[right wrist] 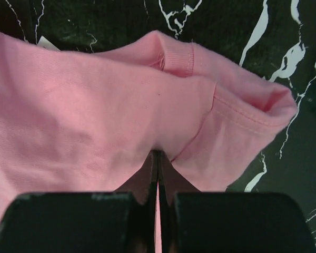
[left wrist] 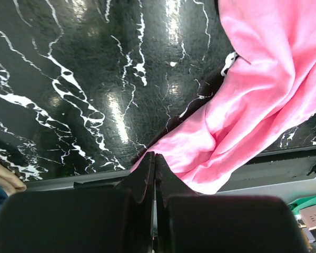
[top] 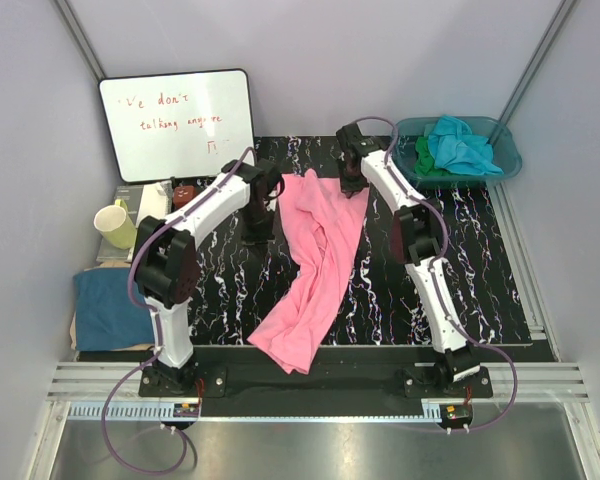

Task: Fold and stack the t-shirts
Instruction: Fold the tshirt

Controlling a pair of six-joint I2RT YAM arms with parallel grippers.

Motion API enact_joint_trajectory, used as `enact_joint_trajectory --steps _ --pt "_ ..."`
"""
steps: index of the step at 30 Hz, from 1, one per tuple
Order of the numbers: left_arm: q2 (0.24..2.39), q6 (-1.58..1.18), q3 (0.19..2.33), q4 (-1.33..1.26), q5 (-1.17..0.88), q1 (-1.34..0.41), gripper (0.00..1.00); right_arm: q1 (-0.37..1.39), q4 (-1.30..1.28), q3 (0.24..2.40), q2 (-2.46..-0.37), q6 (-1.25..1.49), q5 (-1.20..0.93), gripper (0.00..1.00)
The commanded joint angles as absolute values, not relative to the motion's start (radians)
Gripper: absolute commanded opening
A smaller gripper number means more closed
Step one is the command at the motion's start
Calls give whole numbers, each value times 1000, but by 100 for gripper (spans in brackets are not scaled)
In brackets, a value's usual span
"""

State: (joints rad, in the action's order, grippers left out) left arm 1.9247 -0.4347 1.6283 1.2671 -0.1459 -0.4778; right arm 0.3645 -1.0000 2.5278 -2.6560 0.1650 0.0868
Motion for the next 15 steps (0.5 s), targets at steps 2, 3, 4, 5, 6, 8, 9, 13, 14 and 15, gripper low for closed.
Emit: enact_joint_trajectory --steps 2,3,4,5,6,8,9,13,14,15 --pt "1936 -419 1701 1302 -115 -466 0 353 -1040 2696 -2799 134 198 0" --pt "1937 -417 1706 1302 -121 -466 0 354 -1019 2751 -2819 123 225 0" --pt "1942 -417 1706 1305 -123 -466 0 353 -1003 2776 -2836 118 241 0" --pt "1944 -420 1706 1308 -120 -466 0 350 -990 2798 -2865 115 248 0" --pt "1944 -420 1707 1310 -130 -466 0 342 -951 2827 -2878 112 258 0" --pt "1937 -419 1704 1310 -138 -466 0 334 -885 2815 -2879 100 267 0" --pt "1933 -420 1700 1307 -144 -466 0 333 -809 2804 -2878 74 287 0" --pt "1905 -416 1675 1289 -167 -466 0 328 -654 2824 -2869 35 351 0" --pt "1905 -414 1674 1289 -172 -466 0 327 -634 2827 -2852 26 363 0" --pt "1902 -410 1672 1284 -189 -468 0 327 -582 2816 -2836 11 365 0"
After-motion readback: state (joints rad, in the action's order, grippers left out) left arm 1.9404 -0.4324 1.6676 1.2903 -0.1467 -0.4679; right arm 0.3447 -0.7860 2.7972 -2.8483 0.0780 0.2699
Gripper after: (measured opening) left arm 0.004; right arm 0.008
